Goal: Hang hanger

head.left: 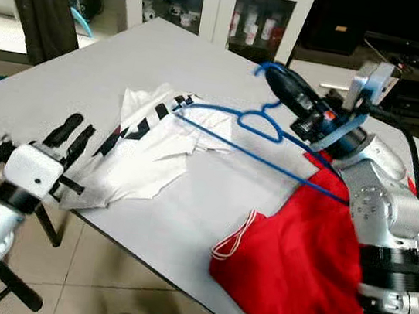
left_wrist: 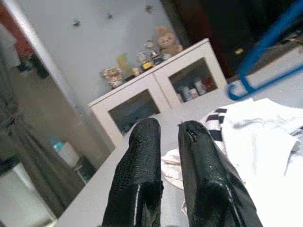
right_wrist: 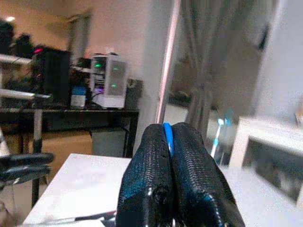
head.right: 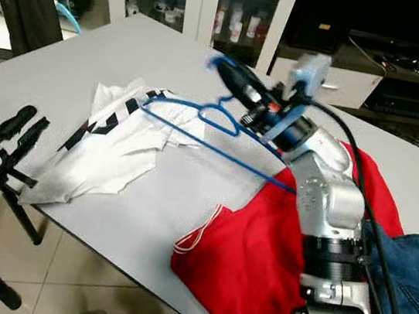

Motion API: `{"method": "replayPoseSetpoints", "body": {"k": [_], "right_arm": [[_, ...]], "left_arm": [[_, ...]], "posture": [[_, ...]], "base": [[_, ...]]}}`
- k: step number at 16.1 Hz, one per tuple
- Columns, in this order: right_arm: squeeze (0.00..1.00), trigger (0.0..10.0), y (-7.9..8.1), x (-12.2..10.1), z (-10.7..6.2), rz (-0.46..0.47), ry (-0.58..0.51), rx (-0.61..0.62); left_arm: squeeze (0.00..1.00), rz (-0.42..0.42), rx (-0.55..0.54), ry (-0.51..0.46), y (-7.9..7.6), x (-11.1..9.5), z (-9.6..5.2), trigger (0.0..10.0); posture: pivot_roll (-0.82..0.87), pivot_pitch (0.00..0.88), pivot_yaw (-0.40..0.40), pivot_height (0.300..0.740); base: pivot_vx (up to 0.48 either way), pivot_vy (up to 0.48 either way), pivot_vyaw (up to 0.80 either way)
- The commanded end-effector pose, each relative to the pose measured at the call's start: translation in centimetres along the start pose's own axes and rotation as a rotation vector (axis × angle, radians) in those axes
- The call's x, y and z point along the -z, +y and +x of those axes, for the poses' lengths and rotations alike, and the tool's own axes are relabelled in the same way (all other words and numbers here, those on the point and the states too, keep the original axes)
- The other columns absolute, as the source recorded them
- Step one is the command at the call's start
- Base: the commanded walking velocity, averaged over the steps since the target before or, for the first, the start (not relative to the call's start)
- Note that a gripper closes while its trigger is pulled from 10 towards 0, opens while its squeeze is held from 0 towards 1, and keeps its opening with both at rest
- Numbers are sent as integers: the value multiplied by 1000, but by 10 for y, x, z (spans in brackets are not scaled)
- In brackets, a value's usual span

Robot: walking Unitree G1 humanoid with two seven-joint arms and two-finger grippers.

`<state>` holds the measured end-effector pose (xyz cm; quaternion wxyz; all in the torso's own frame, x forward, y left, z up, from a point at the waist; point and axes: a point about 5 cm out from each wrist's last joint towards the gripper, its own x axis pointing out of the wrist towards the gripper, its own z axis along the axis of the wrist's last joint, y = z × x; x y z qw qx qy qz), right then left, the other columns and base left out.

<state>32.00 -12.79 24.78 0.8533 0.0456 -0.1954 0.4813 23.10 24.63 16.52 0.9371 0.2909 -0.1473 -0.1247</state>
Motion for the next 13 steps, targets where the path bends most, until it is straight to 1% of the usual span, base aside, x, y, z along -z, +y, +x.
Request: {"method": "replayPoseSetpoints", "body": {"k": [1, 2, 3, 4, 5, 6, 7, 9, 10, 11, 12, 13], "right_arm": [[0, 10000, 4, -6, 1, -52, -12, -28], [0, 10000, 9, -9, 5, -85, -26, -75], [0, 10000, 13, -9, 7, -96, -26, -106], [0, 10000, 15, -8, 7, -105, -26, -119], [0, 10000, 20, -7, 9, -139, -20, -150], [0, 10000, 23, -6, 10, -163, -17, -165], [0, 10000, 25, -4, 12, -185, -19, -173], [0, 10000, 29, -2, 14, -212, -8, -198], [0, 10000, 34, 1, 16, -228, 1, -229], [0, 10000, 36, 2, 16, -228, -2, -239], [0, 10000, 39, 2, 18, -224, -10, -256], [0, 10000, 43, 2, 19, -225, -17, -284]], "left_arm": [[0, 35, 26, -24, 6, -7, 6, 10000], [0, 119, 72, -67, 18, -17, 15, 10000], [0, 158, 90, -103, 25, -25, 21, 10000], [0, 168, 98, -117, 27, -29, 23, 10000], [0, 159, 145, -174, 31, -42, 30, 10000], [478, 142, 192, -203, 31, -49, 33, 10000], [1000, 113, 274, -204, 24, -49, 33, 10000], [1000, 100, 356, -181, 13, -44, 31, 10000], [1000, 49, 411, -166, 3, -40, 32, 10000], [1000, 41, 435, -159, 0, -39, 32, 10000], [0, 8, 467, -146, -4, -36, 31, 10000], [0, 20, 463, -151, -2, -35, 34, 10000]], "posture": [[109, 0, -66, 740], [107, 0, -68, 740], [107, 0, -68, 740], [107, 0, -68, 740], [107, 0, -68, 740], [101, 0, -64, 740], [100, 0, -61, 740], [103, 0, -60, 740], [103, 0, -60, 740], [103, 0, -60, 740], [106, 0, -59, 740], [106, 0, -59, 740]], "base": [[0, 0, 0], [0, 0, 0], [0, 0, 0], [0, 0, 0], [0, 0, 0], [0, 0, 0], [0, 0, 0], [0, 0, 0], [0, 0, 0], [0, 0, 0], [0, 0, 0], [0, 0, 0]]}}
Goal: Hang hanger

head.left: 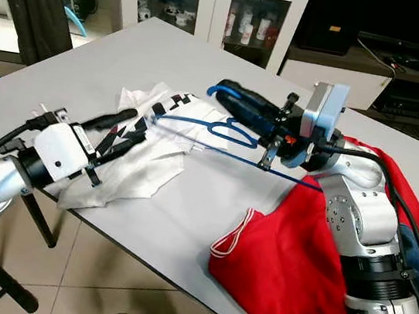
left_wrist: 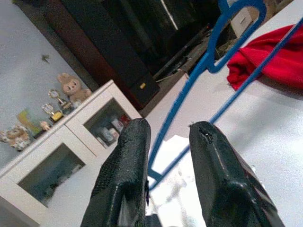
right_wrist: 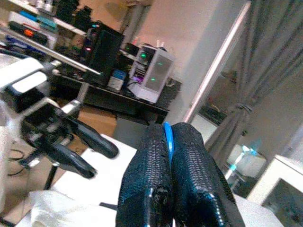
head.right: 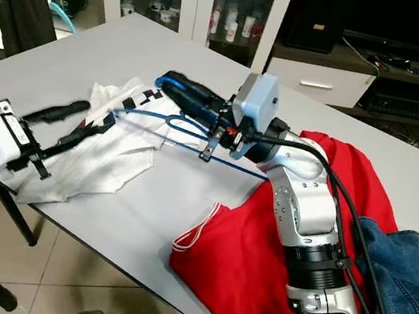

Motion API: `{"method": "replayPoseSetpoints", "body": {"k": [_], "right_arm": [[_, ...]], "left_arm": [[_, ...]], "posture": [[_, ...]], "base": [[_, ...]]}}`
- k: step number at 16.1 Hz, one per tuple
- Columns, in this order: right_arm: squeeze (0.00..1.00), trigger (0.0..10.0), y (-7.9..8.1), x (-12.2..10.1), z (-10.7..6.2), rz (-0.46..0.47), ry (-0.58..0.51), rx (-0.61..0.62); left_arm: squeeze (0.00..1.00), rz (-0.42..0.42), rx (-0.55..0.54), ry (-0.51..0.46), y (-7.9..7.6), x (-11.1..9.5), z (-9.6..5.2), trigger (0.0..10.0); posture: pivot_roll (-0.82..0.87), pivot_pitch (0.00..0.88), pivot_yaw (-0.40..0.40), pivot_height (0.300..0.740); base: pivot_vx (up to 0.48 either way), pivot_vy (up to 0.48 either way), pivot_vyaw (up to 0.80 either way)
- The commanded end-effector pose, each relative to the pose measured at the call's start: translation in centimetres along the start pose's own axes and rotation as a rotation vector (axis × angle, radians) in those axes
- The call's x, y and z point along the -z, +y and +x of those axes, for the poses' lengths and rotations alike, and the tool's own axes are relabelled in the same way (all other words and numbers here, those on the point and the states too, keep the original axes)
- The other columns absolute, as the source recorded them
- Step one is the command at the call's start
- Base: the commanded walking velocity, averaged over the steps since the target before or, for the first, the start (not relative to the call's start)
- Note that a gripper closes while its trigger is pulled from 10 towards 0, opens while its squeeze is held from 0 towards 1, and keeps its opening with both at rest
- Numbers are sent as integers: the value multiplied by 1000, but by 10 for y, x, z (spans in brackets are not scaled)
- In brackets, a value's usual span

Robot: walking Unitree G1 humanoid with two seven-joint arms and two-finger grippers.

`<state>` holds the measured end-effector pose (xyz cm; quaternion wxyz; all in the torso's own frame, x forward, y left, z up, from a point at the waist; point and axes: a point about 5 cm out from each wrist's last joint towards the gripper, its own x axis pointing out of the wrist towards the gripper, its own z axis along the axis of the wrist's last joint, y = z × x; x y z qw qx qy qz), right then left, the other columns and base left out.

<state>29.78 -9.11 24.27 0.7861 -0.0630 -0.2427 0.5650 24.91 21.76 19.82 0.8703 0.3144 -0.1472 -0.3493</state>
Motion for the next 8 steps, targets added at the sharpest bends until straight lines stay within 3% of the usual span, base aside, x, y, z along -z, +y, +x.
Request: {"method": "replayPoseSetpoints", "body": {"k": [1, 3, 5, 6, 7, 8], "right_arm": [[0, 10000, 4, -7, 3, -37, -22, -41], [0, 10000, 10, -6, 3, -51, -16, -84], [0, 10000, 12, -6, 5, -60, -20, -93], [0, 10000, 13, -7, 5, -64, -23, -102], [0, 10000, 14, -7, 6, -66, -23, -111], [0, 10000, 16, -8, 6, -67, -26, -126]], "left_arm": [[0, 10, 8, -15, 3, -2, 3, 10000], [0, -41, 15, -78, 13, -14, 6, 10000], [0, -51, 97, -60, 10, -13, 6, 10000], [169, -56, 142, -50, 7, -13, 7, 10000], [620, -60, 169, -45, 5, -12, 7, 10000], [835, -71, 210, -38, 2, -12, 8, 10000]], "posture": [[106, 0, -59, 740], [105, 0, -59, 740], [104, 0, -58, 740], [104, 0, -58, 740], [104, 0, -57, 740], [104, 0, -58, 740]], "base": [[0, 0, 0], [0, 0, 0], [0, 0, 0], [0, 0, 0], [0, 0, 0], [0, 0, 0]]}}
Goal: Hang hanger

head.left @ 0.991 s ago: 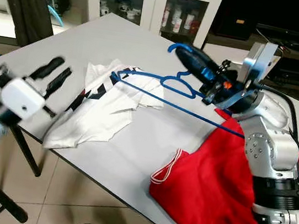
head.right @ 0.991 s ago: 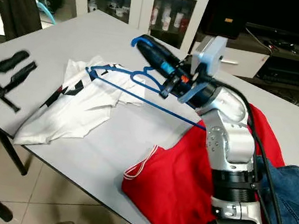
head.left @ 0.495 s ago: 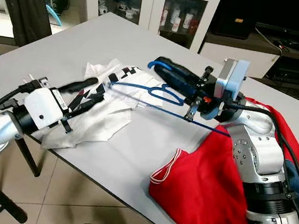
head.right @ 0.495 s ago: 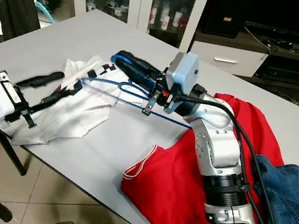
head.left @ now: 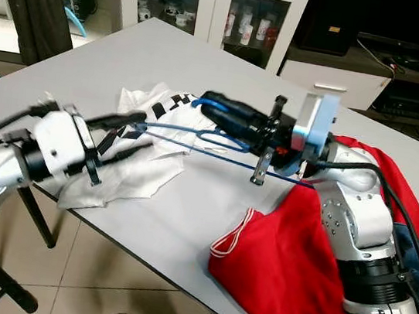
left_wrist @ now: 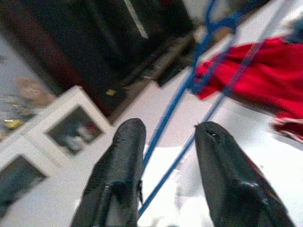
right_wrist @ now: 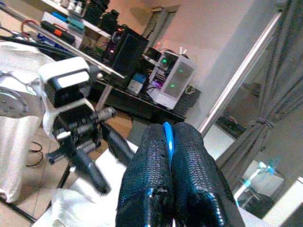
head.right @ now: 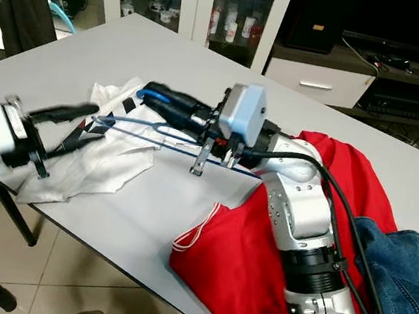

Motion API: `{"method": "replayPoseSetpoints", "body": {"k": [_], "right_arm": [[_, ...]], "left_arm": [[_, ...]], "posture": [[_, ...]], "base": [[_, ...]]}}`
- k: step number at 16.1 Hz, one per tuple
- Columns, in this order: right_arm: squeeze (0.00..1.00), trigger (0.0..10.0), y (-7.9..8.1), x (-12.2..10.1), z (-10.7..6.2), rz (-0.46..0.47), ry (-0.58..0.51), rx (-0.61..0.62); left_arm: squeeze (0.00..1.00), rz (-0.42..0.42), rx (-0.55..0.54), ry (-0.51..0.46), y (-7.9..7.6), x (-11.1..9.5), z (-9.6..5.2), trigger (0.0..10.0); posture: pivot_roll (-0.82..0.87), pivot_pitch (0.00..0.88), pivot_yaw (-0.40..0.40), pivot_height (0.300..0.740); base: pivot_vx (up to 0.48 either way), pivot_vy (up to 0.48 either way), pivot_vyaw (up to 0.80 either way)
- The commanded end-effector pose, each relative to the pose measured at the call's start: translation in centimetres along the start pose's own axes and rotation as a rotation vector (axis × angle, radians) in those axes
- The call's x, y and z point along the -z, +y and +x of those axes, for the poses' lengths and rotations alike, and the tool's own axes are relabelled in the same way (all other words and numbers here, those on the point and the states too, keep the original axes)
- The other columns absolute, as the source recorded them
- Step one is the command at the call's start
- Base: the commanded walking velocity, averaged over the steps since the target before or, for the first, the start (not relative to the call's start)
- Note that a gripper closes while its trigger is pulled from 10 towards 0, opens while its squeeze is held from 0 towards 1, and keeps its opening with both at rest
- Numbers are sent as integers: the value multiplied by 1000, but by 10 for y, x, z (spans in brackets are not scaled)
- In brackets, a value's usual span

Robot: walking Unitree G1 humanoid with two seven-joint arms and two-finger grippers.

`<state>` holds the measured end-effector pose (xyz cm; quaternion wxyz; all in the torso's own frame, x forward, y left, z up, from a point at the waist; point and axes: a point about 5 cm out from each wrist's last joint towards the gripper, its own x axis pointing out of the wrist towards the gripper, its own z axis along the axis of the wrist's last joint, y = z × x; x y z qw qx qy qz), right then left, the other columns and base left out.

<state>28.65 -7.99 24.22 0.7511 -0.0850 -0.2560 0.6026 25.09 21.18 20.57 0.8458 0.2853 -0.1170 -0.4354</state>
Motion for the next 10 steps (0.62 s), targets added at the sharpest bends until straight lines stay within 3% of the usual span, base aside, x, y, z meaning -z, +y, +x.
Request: {"method": "replayPoseSetpoints", "body": {"k": [1, 3, 4, 10], "right_arm": [[0, 10000, 3, -5, 0, -31, -9, -27], [0, 10000, 5, -6, 1, -32, -14, -46], [0, 10000, 8, -6, 2, -29, -19, -64], [0, 10000, 17, -7, 5, -1, -30, -126]], "left_arm": [[1000, 0, 71, 3, -3, -3, 4, 10000], [1000, 37, 86, 13, -4, -1, 7, 10000], [0, 60, 91, 21, -1, 0, 8, 10000], [0, 161, 52, 35, 23, -3, 13, 10000]], "posture": [[103, 0, -57, 740], [104, 0, -57, 740], [103, 0, -57, 740], [99, 0, -58, 740]], "base": [[0, 0, 0], [0, 0, 0], [0, 0, 0], [0, 0, 0]]}}
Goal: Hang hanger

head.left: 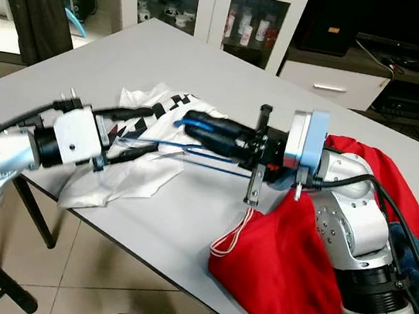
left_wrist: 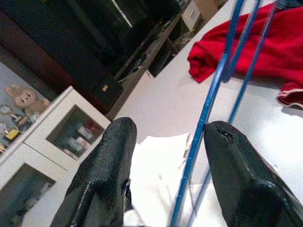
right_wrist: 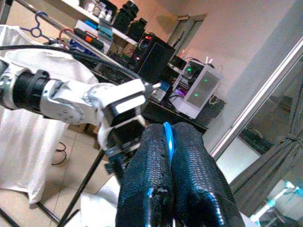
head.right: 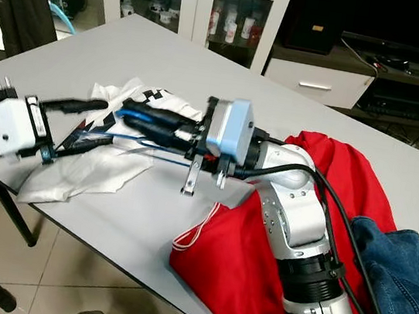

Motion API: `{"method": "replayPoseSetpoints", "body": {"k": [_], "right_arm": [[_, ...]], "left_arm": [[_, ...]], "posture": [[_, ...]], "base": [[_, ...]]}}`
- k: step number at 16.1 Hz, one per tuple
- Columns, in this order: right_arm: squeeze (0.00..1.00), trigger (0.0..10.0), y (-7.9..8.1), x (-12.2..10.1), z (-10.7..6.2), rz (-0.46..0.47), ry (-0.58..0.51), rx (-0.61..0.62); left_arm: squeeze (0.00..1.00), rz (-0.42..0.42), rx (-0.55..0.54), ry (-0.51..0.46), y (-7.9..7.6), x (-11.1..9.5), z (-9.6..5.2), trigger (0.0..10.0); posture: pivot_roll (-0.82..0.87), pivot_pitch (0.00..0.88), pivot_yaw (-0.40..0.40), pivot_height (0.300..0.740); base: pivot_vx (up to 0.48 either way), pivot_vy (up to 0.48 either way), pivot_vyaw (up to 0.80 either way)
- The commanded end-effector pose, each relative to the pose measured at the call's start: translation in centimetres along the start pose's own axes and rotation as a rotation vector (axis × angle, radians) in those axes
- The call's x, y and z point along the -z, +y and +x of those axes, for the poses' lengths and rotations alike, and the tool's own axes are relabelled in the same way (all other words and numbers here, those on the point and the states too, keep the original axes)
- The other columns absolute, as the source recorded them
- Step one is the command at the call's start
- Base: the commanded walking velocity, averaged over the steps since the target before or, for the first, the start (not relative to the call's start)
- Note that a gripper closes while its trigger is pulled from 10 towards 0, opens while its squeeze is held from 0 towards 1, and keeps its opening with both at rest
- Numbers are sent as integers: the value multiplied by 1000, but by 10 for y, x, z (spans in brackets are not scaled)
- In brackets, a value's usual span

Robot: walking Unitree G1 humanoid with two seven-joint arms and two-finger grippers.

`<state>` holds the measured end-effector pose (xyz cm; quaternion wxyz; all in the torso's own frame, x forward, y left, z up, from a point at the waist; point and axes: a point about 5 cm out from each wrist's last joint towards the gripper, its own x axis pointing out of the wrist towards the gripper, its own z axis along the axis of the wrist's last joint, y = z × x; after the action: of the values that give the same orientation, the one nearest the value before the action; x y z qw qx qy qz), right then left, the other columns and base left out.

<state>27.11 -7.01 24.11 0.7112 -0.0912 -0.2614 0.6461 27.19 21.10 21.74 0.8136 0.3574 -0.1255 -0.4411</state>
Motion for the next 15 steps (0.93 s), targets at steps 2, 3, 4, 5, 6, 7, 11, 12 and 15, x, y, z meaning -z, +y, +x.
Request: {"method": "replayPoseSetpoints", "body": {"k": [2, 3, 4, 5, 6, 7, 11, 12, 15], "right_arm": [[0, 10000, 1, -3, -1, -1, -10, -9], [0, 10000, 0, -4, 0, -3, -15, -9], [0, 10000, 0, -5, 2, -3, -23, -11], [0, 10000, 0, -5, 3, -4, -24, -12], [0, 10000, -1, -5, 4, -7, -26, -8], [0, 10000, -4, -4, 4, -12, -24, 14], [0, 10000, -8, -9, 5, -19, -49, 34], [0, 10000, -8, -8, 5, -19, -49, 36], [0, 10000, -9, -8, 4, -18, -50, 61]], "left_arm": [[0, -22, 43, -23, -3, -2, 6, 10000], [0, -42, 70, -32, -7, -1, 10, 10000], [0, -67, 117, -35, -13, 1, 14, 10000], [0, -74, 135, -34, -15, 1, 16, 10000], [0, -88, 168, -32, -19, 2, 17, 10000], [0, -95, 191, -34, -21, 2, 19, 10000], [0, -97, 205, -42, -19, 0, 22, 10000], [0, -97, 196, -46, -16, 0, 23, 6275], [0, -101, 186, -54, -14, -1, 22, 0]], "posture": [[96, 0, -56, 740], [95, 0, -55, 740], [96, 0, -56, 740], [95, 0, -56, 740], [94, 0, -56, 740], [95, 0, -55, 740], [94, 0, -54, 740], [93, 0, -52, 740], [93, 0, -52, 740]], "base": [[0, 0, 0], [0, 0, 0], [0, 0, 0], [0, 0, 0], [0, 0, 0], [0, 0, 0], [0, 0, 0], [0, 0, 0], [0, 0, 0]]}}
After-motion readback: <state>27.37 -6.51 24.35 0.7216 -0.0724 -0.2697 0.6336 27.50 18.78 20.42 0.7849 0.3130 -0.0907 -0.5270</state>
